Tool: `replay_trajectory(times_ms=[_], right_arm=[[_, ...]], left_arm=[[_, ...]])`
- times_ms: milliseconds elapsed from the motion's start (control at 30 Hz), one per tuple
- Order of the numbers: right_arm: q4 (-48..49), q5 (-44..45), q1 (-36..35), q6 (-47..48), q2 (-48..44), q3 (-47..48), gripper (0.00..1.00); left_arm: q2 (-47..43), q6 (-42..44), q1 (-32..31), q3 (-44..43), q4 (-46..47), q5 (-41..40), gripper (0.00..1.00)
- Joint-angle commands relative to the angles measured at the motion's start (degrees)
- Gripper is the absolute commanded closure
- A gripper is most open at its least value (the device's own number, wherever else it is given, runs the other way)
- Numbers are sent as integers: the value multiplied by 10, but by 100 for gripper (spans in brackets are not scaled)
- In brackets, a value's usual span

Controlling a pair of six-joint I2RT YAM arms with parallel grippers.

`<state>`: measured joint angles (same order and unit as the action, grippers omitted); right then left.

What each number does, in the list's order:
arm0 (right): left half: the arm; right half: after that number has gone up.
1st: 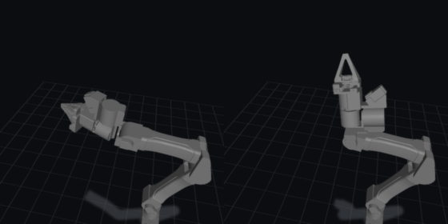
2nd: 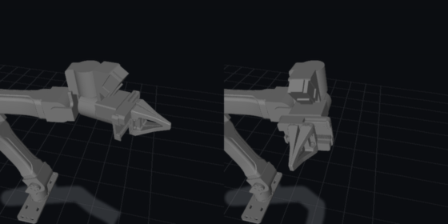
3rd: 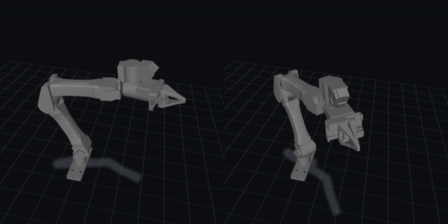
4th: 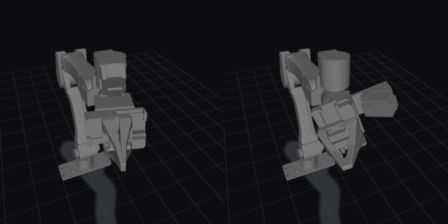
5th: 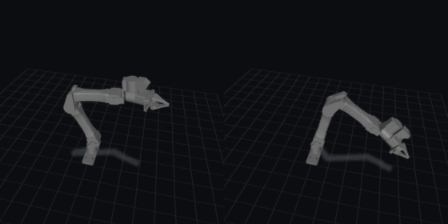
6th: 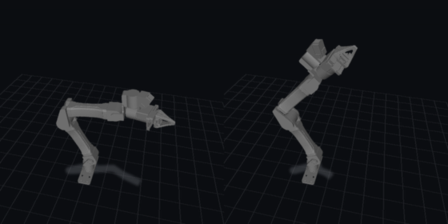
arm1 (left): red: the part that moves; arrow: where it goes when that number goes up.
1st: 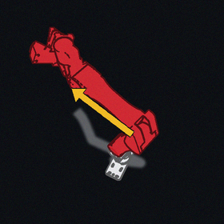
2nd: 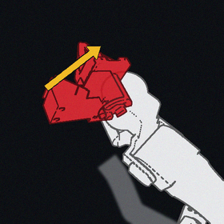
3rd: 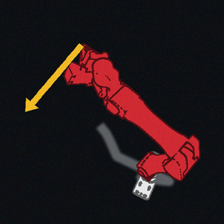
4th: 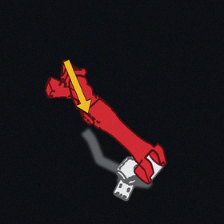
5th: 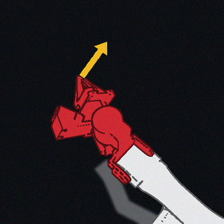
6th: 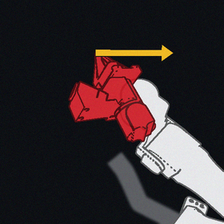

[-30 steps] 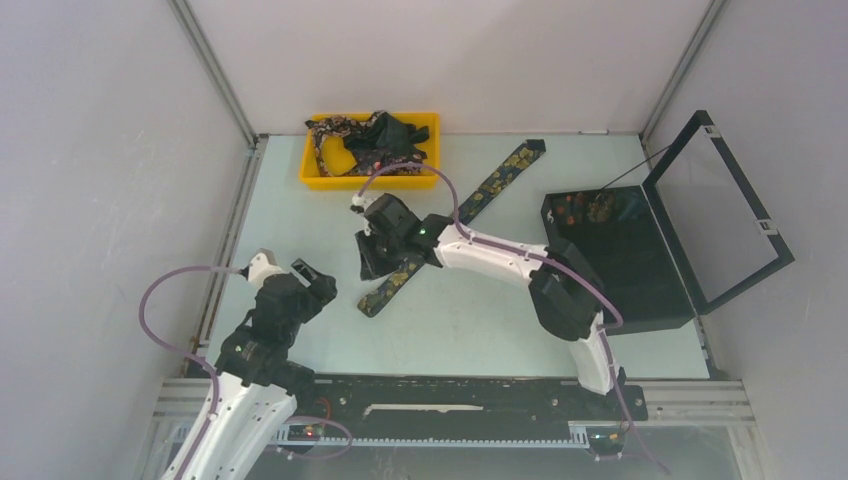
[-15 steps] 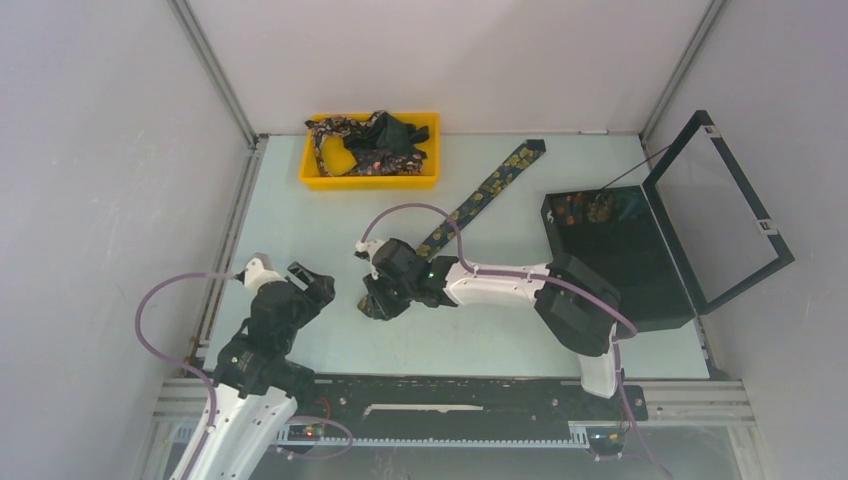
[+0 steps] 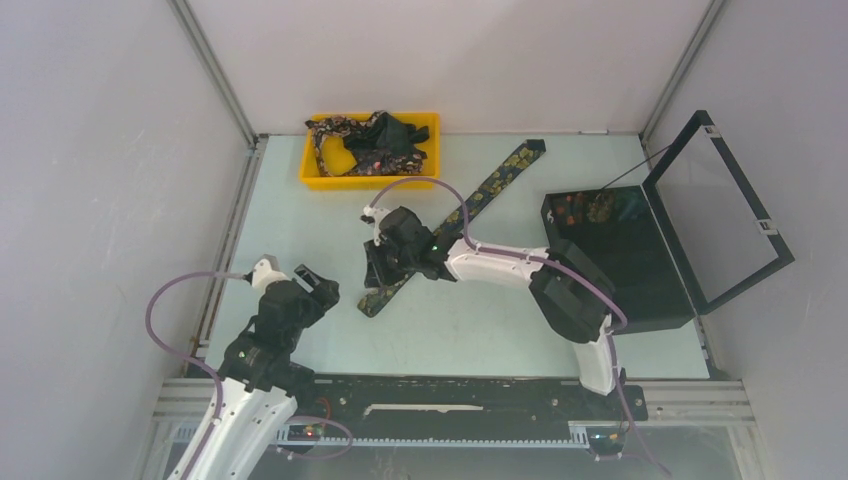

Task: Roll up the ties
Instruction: Flatten out the tie at the center of the board.

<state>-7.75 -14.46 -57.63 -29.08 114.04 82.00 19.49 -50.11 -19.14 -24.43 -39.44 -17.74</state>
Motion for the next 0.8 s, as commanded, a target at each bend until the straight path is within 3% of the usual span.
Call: replay_trajectory(times_ms=[0, 767], right_arm=[[18, -57, 3, -23, 38, 42, 83], [46, -51, -16, -64, 106, -22, 89]], left_arm=[[-3, -10, 2, -1, 21, -1, 21], [11, -10, 2, -8, 18, 6, 21]])
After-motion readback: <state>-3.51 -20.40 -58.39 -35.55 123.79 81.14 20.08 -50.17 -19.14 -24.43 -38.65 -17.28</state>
